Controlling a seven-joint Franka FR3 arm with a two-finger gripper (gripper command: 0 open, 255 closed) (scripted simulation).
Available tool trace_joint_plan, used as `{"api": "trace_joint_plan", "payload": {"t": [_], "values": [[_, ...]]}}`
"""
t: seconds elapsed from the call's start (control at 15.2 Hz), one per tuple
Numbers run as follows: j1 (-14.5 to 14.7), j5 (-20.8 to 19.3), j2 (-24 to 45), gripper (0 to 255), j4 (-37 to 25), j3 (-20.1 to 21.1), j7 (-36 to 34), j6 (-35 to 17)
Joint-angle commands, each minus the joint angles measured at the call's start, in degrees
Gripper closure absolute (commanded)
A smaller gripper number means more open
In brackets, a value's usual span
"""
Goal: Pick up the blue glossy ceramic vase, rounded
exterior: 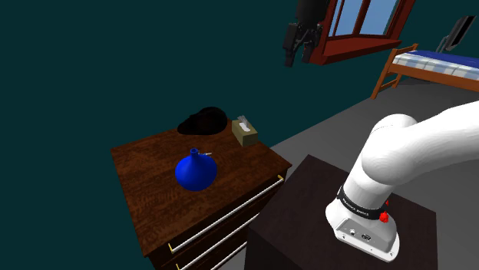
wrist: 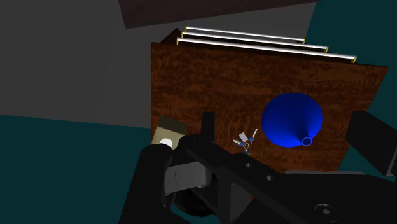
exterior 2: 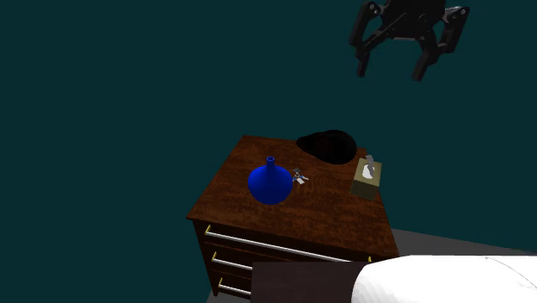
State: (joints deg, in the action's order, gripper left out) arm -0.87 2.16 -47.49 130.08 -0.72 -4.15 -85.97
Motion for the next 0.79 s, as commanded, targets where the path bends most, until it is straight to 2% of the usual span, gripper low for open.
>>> {"api": "trace_joint_plan", "payload": {"t": [0.0,0.73], "values": [[0.0,0.0,0.0,0,0.0,0.0,0.0,0.0],[1.8,2.8,13.2,0,6.5,6.6,-5.2,-19.8]]}}
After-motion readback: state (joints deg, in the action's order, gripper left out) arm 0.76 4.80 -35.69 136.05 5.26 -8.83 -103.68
